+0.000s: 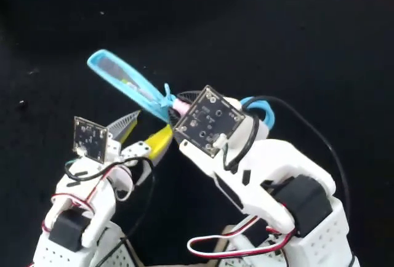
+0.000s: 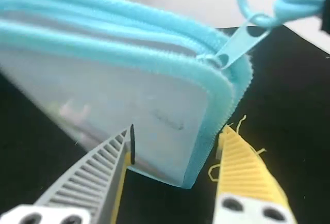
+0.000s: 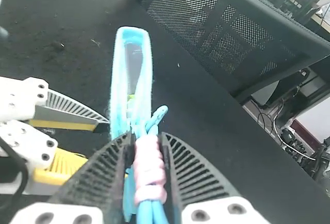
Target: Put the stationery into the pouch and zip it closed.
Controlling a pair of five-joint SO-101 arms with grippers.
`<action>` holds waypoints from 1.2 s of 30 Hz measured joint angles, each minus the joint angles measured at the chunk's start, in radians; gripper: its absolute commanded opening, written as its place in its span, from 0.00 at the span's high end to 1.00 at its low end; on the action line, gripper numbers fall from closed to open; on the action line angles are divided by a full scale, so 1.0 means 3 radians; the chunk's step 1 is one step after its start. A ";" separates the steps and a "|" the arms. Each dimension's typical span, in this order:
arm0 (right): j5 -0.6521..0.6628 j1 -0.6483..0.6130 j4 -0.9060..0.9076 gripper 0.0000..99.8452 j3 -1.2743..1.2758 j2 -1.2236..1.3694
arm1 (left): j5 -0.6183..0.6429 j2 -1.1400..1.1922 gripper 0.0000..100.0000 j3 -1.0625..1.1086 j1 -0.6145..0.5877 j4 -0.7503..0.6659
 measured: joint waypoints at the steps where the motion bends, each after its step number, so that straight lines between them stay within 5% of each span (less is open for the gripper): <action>1: 0.0000 0.0000 0.0000 0.99 0.0000 0.0000 | 0.0000 0.0000 0.74 -0.0061 -0.0005 0.0107; 8: 0.0000 0.0000 0.0000 0.99 0.0000 0.0000 | -0.0087 0.0000 0.74 -0.0332 -0.0056 0.0609; 19: 0.0000 0.0000 0.0000 0.99 0.0000 0.0000 | -0.0327 0.0000 0.74 -0.0368 -0.0634 0.0696; 27: 0.0000 0.0000 0.0000 0.99 0.0000 0.0000 | 0.0164 -0.0077 0.74 -0.0609 0.0179 0.0956; 36: 0.0000 0.0000 0.0000 0.99 0.0000 0.0000 | 0.0179 -0.0077 0.74 -0.0266 0.0547 -0.0005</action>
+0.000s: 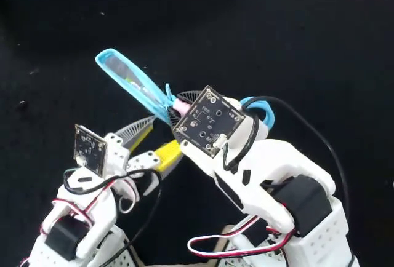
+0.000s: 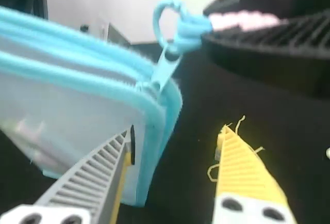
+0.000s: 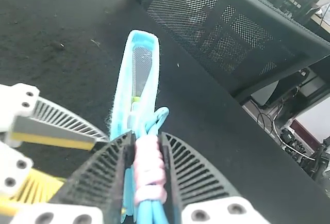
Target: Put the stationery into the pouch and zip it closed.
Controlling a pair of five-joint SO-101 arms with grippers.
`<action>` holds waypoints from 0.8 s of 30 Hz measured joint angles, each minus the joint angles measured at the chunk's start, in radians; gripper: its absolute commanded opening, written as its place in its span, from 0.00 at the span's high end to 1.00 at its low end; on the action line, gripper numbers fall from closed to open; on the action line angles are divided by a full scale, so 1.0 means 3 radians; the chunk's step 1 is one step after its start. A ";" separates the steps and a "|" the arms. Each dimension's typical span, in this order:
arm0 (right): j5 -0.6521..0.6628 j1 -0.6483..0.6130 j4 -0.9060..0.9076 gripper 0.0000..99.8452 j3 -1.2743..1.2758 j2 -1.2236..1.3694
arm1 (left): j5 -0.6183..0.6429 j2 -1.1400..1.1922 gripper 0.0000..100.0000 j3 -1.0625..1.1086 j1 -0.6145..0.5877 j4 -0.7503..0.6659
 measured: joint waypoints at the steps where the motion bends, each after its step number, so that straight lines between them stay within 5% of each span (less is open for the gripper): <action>1: 0.0000 0.0000 0.0000 0.99 0.0000 0.0000 | 0.0000 0.0000 0.74 0.0077 -0.0005 -0.0138; 10: 0.0000 0.0000 -0.0005 0.99 0.0000 0.0000 | 0.0000 0.0031 0.75 0.0619 -0.0353 -0.0962; 24: -0.0005 0.0000 -0.0005 0.99 0.0000 0.0000 | -0.0292 0.0005 0.76 0.0552 -0.0609 -0.0506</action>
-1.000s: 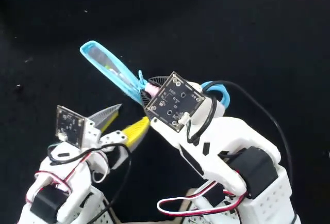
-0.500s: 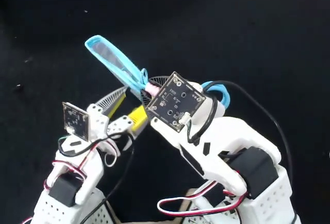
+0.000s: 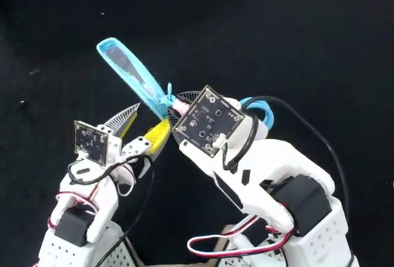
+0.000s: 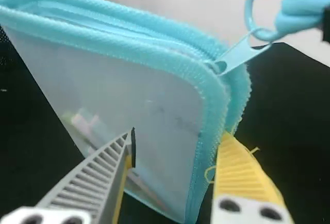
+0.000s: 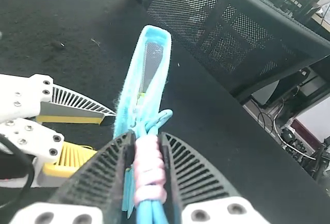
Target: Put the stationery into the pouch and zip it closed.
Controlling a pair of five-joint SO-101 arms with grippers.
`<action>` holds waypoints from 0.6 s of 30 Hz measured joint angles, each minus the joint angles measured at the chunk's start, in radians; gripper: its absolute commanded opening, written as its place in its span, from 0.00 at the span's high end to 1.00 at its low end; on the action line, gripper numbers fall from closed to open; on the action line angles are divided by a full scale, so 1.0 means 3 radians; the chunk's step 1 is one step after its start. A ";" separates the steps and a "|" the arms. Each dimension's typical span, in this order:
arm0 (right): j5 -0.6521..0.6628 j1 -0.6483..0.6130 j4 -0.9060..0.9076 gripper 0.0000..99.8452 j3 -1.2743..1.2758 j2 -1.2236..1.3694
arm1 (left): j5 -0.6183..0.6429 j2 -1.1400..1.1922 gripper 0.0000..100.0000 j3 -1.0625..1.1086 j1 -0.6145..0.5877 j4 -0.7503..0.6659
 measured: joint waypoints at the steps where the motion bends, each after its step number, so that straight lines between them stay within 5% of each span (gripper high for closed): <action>1: 0.0000 0.0000 0.0000 0.99 0.0000 0.0000 | 0.0000 0.0000 0.76 -0.0031 0.0000 0.0077; 18: -0.0005 -0.0005 -0.0015 0.99 0.0005 0.0000 | -0.0368 0.0026 0.75 -0.0537 -0.0419 0.0747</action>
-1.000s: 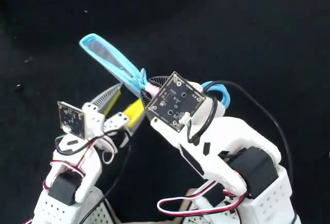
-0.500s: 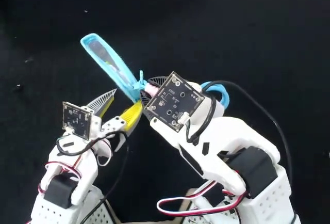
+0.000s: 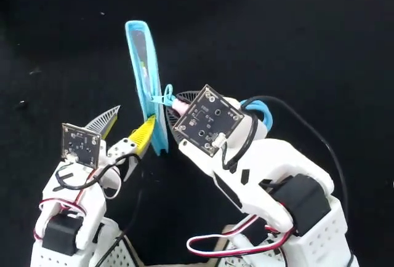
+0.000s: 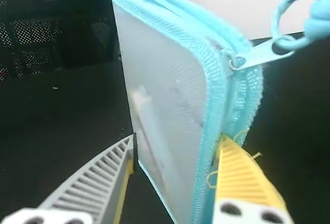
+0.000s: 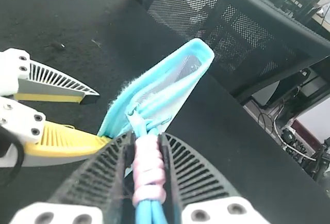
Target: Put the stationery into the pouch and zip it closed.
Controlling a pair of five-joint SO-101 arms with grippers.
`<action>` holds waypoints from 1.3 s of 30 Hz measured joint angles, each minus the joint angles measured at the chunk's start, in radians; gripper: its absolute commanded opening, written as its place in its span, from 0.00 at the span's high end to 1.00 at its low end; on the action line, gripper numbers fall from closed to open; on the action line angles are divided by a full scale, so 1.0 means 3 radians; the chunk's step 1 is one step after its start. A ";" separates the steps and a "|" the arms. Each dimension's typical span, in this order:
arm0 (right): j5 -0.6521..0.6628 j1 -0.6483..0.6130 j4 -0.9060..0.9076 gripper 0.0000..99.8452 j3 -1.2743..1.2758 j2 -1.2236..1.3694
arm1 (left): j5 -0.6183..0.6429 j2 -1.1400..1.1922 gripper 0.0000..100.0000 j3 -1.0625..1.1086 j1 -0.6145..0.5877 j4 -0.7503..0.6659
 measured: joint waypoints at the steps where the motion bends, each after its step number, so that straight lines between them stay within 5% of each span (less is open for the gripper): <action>1: 0.0000 0.0000 -0.0026 0.99 0.0000 0.0000 | 0.0000 0.0005 0.76 -0.0020 0.0000 0.0000; 10: 0.0000 0.0000 -0.0072 0.99 0.0000 0.0000 | -0.0015 -0.0031 0.75 -0.0624 -0.0010 0.0563; 19: 0.0000 0.0005 -0.0072 0.99 0.0000 0.0000 | 0.0041 -0.0031 0.76 -0.0972 0.0736 0.1095; 30: 0.0000 0.0005 -0.0072 0.99 0.0000 0.0000 | 0.0363 -0.0010 0.76 0.0072 0.0731 -0.0292; 39: 0.0005 0.0005 -0.0072 0.99 0.0000 0.0000 | 0.0425 0.0005 0.80 0.0409 0.0701 -0.0869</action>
